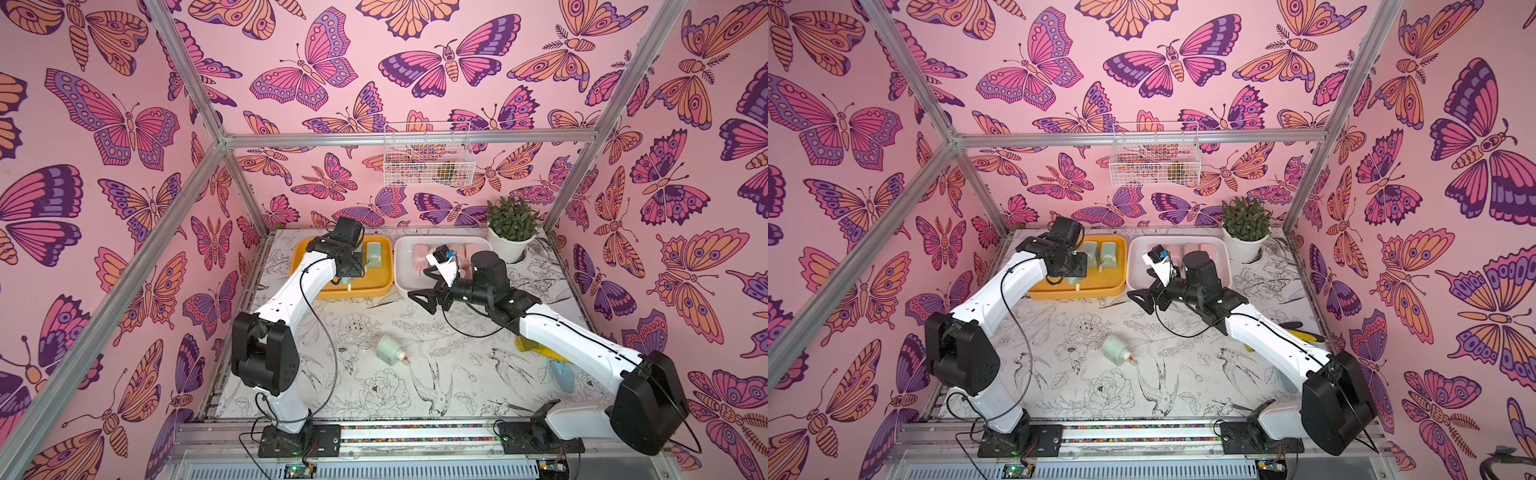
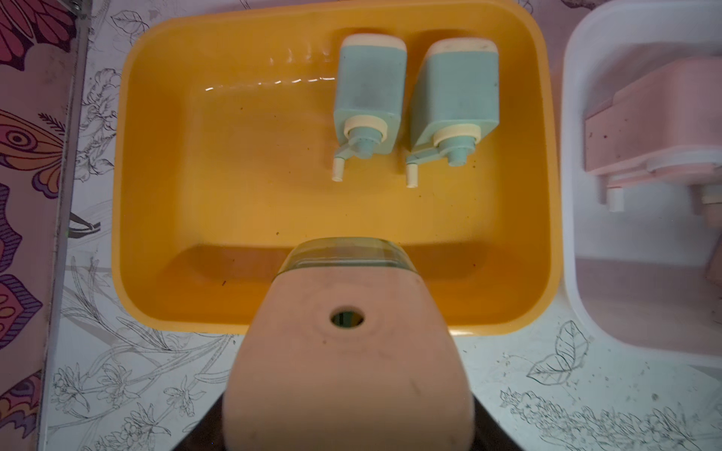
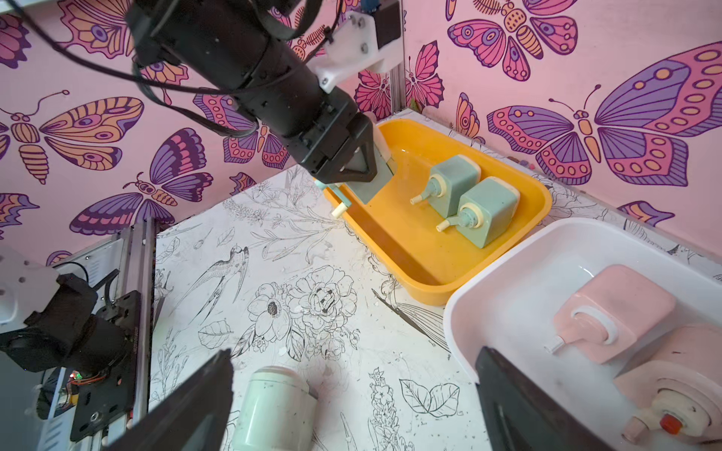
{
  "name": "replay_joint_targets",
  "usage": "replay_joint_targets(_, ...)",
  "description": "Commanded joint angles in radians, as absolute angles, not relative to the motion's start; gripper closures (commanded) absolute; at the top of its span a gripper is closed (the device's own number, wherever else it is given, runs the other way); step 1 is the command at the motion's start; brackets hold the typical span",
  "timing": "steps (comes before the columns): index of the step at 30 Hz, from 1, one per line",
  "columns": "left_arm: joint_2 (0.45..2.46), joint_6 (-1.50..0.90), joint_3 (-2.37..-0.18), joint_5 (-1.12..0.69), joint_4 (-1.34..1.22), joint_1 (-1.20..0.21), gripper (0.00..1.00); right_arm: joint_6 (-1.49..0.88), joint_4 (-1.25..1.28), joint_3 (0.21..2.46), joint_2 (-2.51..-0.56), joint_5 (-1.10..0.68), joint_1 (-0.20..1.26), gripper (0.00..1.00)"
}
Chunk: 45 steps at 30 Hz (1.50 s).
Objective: Place the pencil sharpeners by color into the storage box
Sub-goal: Place the pencil sharpener in the storage box.
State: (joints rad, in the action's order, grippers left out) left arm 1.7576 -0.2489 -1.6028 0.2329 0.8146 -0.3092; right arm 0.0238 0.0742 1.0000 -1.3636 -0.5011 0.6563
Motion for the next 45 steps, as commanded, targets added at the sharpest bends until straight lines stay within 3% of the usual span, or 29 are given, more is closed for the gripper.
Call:
replay_joint_targets(1,1.805,-0.129,-1.658,0.246,0.815,-0.275,1.0,0.029,0.018,1.044,-1.345,-0.49,0.662,0.01)
replay_joint_targets(15,2.01,0.017,-1.856,0.233,0.841,-0.152,1.0,0.049,-0.08,1.053,-1.32,-0.411,0.68,0.01)
replay_joint_targets(21,2.102,0.066,-1.954,0.141,0.857,-0.099,1.0,0.029,-0.055,1.04,-1.297,-0.451,0.687,0.01)
replay_joint_targets(34,2.353,0.052,-2.27,0.095,0.918,-0.092,1.0,-0.011,-0.005,1.032,-1.23,-0.501,0.689,0.01)
replay_joint_targets(45,2.486,0.046,-2.406,0.037,0.967,-0.09,1.0,0.0,-0.048,1.032,-1.215,-0.475,0.693,0.01)
